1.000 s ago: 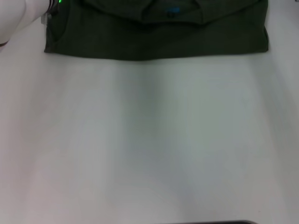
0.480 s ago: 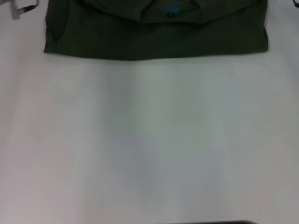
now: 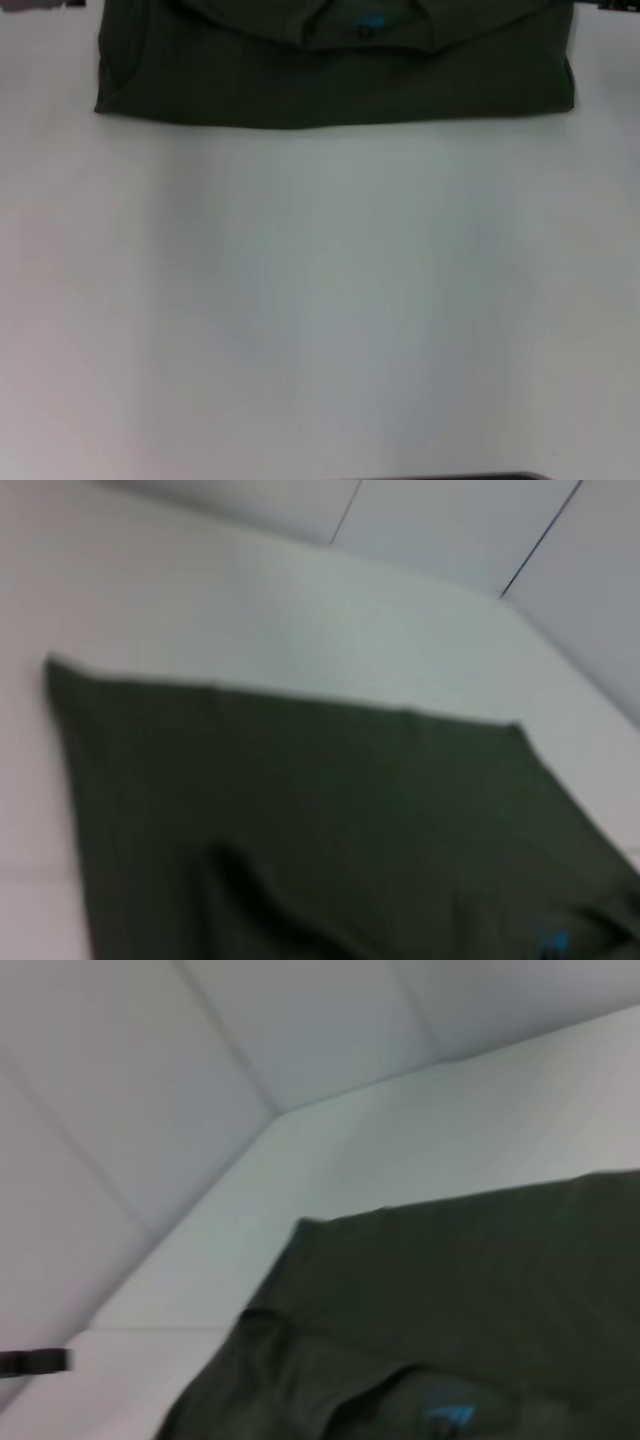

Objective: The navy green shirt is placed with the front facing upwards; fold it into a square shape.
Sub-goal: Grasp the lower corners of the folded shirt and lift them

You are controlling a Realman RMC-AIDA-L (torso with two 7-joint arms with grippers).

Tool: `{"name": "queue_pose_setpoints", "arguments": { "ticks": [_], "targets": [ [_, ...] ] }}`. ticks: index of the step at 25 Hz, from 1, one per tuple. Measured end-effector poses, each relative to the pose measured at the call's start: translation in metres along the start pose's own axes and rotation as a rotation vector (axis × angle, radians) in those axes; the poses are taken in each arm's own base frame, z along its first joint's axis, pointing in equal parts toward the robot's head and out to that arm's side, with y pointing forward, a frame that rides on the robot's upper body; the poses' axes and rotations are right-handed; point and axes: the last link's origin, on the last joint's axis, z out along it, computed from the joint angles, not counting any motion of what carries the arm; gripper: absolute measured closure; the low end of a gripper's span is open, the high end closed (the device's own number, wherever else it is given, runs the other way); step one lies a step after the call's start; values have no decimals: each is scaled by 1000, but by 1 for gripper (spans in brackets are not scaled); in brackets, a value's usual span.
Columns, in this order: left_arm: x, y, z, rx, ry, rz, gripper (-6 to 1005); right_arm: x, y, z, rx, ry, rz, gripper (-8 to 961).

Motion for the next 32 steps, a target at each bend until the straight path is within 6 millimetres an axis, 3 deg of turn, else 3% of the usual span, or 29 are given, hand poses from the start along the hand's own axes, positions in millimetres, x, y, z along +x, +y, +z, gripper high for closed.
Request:
{"name": "queue_pose_setpoints", "arguments": {
  "ticks": [4,16,29,32],
  "targets": [
    [-9,-8,6,59,-103,-10,204,7,1,-5,-19,22,-1,237],
    [-31,5,46,168,-232,163,205,11,-4,-9,-1,0,3,237],
    [-16,-11,17,148,-289,-52,212,13,-2,-7,-11,8,8,240],
    [-18,-9,18,145,-307,-54,217,14,-1,-6,-13,10,9,241]
  ]
}}
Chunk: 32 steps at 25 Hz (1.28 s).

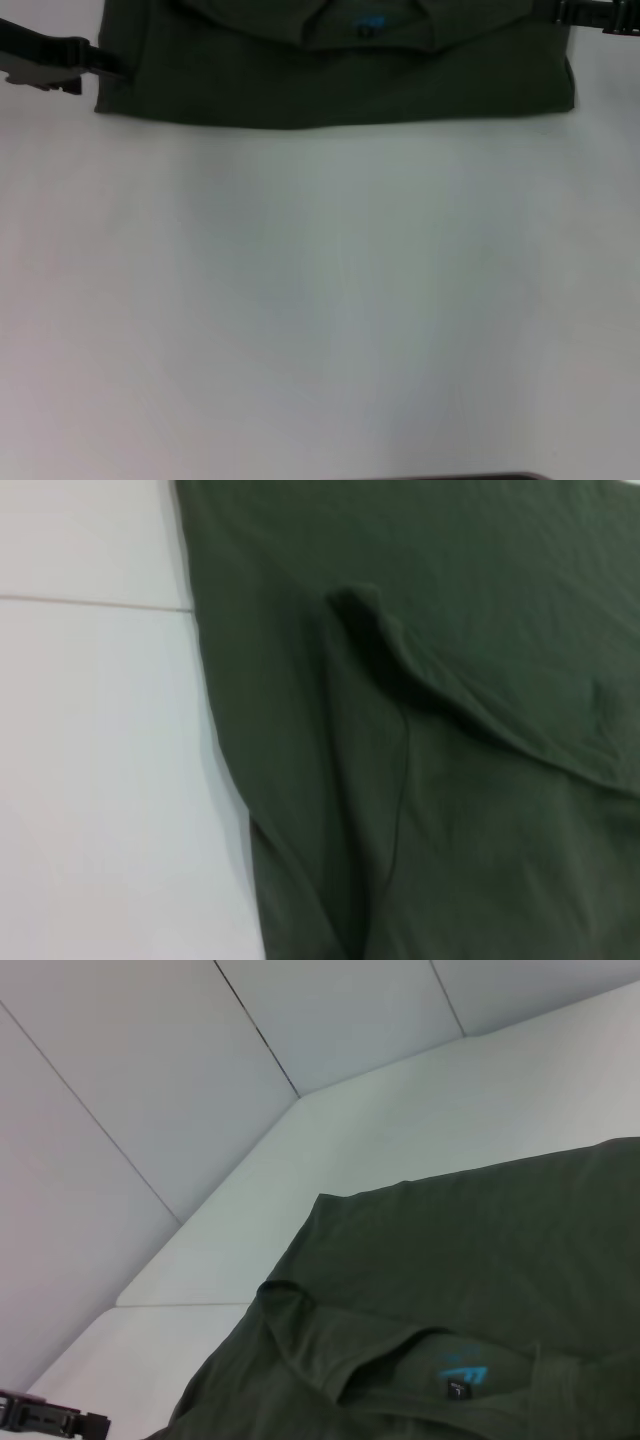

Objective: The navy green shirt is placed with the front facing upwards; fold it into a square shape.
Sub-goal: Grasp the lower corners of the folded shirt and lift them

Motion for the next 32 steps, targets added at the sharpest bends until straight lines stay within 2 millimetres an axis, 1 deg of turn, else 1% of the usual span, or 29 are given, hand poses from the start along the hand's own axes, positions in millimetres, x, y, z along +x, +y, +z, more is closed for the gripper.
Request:
{"name": "queue_pose_setpoints", "arguments": {
  "ticks": [6,10,15,23,32],
  "targets": [
    [-3,13,26,65,40,78,229,2,1,3,-1,3,-2,243],
    [-1,20,35,83,69,117,236,5,2,3,-4,6,5,244],
    [1,18,38,130,95,150,246,7,1,2,-3,7,11,245],
    [-8,13,42,162,50,164,261,6,1,1,-3,1,17,248],
    [-10,18,46,147,28,166,278,4,2,3,-7,1,15,250]
  ]
}}
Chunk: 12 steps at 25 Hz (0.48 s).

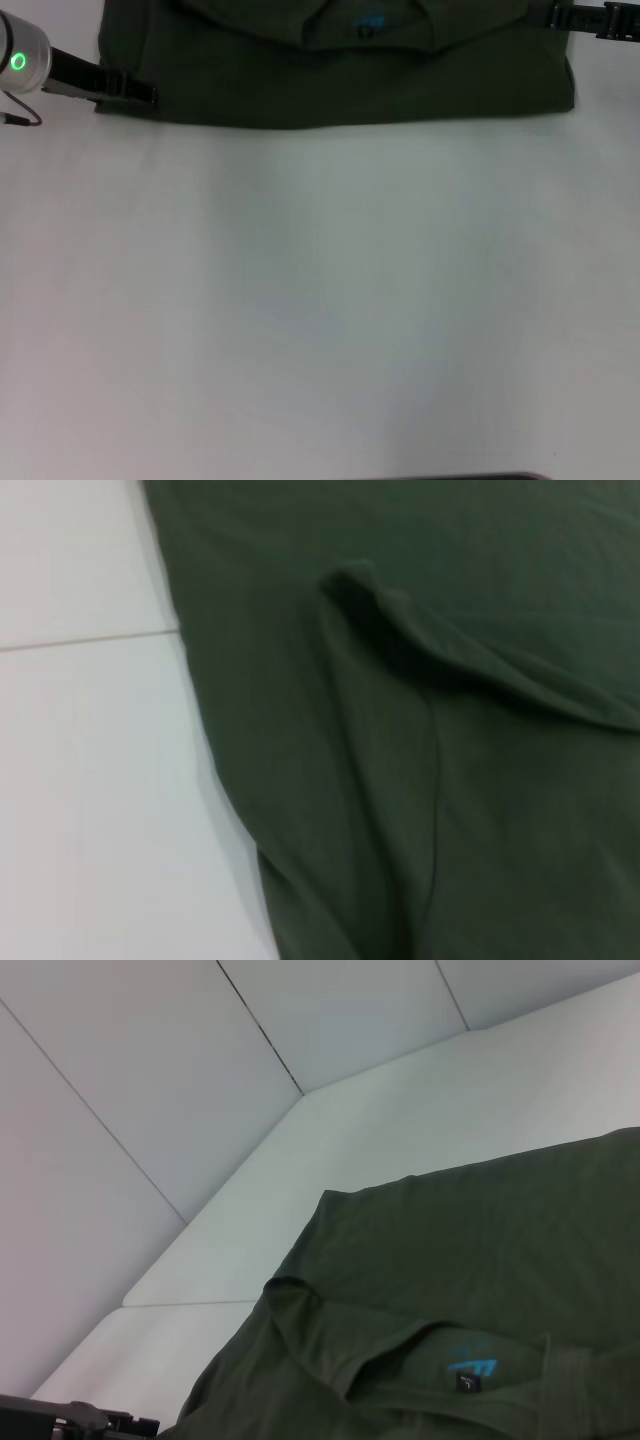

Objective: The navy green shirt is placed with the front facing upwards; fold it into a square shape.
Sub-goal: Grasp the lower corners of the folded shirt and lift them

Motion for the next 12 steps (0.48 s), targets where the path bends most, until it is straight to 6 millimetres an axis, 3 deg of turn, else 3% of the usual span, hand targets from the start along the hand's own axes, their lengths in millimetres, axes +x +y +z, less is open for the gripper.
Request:
{"name": "queue_pose_setpoints", "arguments": {
  "ticks": [12],
  "targets": [
    [0,7,4,9,8,18,300,2,-3,-4,8,-9,13,254]
  ]
}}
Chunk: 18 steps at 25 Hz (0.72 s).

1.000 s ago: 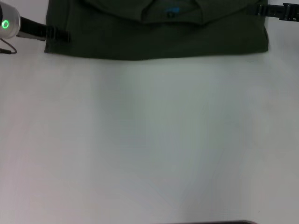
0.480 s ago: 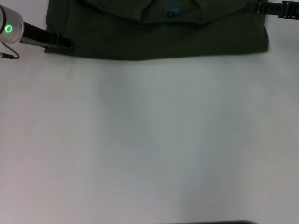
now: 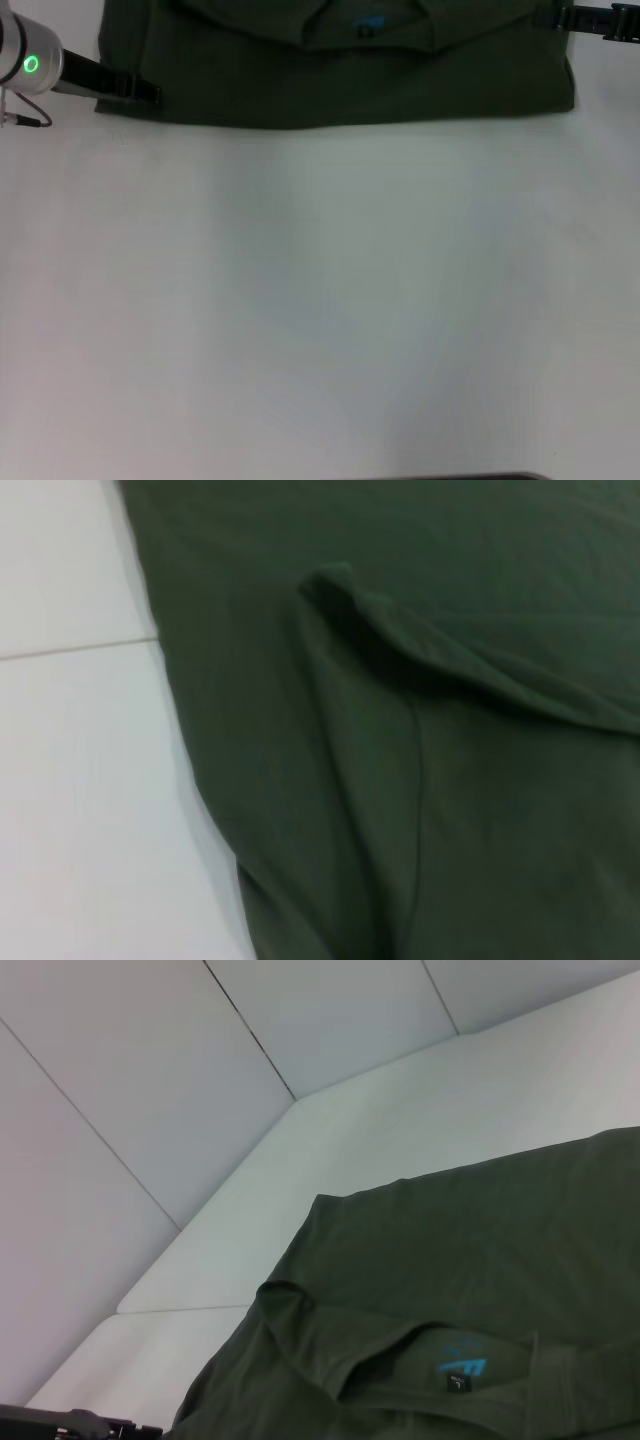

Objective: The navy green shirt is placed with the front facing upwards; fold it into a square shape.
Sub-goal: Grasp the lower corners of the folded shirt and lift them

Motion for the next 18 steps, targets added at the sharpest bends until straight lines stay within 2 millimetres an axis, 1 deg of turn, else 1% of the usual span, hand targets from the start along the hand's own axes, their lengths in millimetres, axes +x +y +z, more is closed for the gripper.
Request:
{"name": "queue_pose_setpoints", "arguments": {
  "ticks": [4,14,18],
  "targets": [
    [4,0,1,42,-3,8,308,0,0,0,-2,0,-1,255],
    [2,-4,1,91,-36,15,710,-4,1,1,-4,-3,-6,258],
    [3,-3,0,89,-37,19,826,-5,1,1,-4,-5,-9,259]
  ]
}}
